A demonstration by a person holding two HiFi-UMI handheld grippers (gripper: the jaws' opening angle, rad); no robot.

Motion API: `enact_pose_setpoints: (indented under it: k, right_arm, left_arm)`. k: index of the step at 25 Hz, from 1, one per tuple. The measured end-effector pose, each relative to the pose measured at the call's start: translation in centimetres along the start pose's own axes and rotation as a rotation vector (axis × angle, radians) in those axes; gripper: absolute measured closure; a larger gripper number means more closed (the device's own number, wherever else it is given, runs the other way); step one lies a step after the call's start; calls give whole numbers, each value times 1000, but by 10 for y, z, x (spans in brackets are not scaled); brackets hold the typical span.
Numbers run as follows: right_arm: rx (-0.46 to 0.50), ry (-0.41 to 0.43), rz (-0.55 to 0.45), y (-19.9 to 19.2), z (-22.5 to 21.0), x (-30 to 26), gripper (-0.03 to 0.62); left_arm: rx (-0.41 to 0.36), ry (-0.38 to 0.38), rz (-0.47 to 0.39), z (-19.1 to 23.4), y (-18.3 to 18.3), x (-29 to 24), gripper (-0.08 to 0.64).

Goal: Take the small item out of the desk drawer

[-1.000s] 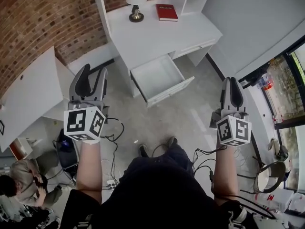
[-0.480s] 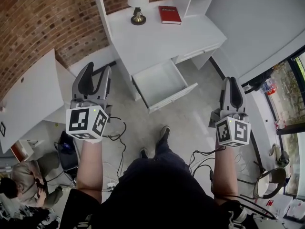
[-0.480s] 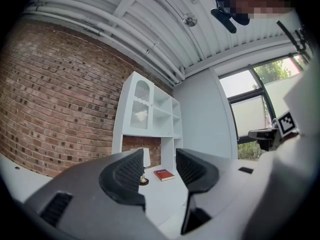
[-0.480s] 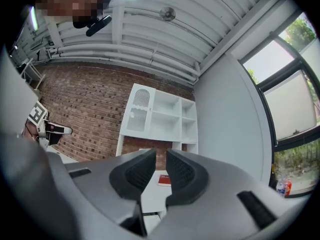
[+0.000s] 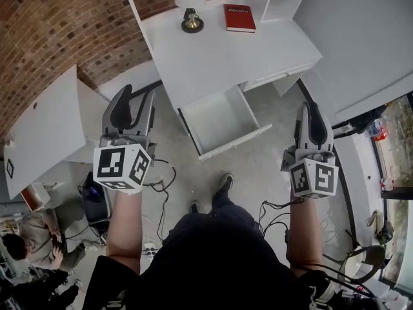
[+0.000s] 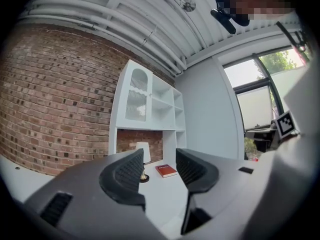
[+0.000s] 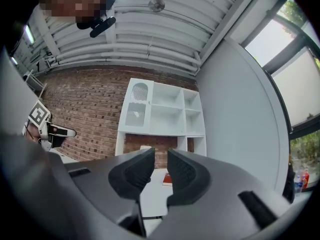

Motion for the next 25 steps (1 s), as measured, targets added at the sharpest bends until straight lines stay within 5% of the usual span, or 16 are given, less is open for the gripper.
enact_pose_setpoints:
  k: [12,25]
  right_arm:
    - [-142,79,64,-64,-53,-64,512]
    - [-163,42,207,-146,-51,-79,511]
  left_arm:
    - [-24,-17,105,-49,-43,-79,357]
    - [-53,-257,364,-55,-189,-106,374]
Point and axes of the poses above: the fingertips, and each gripper's own axes: x backward along the fingers, z to its left, y out of its top, the point moved 7 cm from there along x, backward along the fingers, and after that the axes turned 12 degrees about -z, right-handed, at the moved point
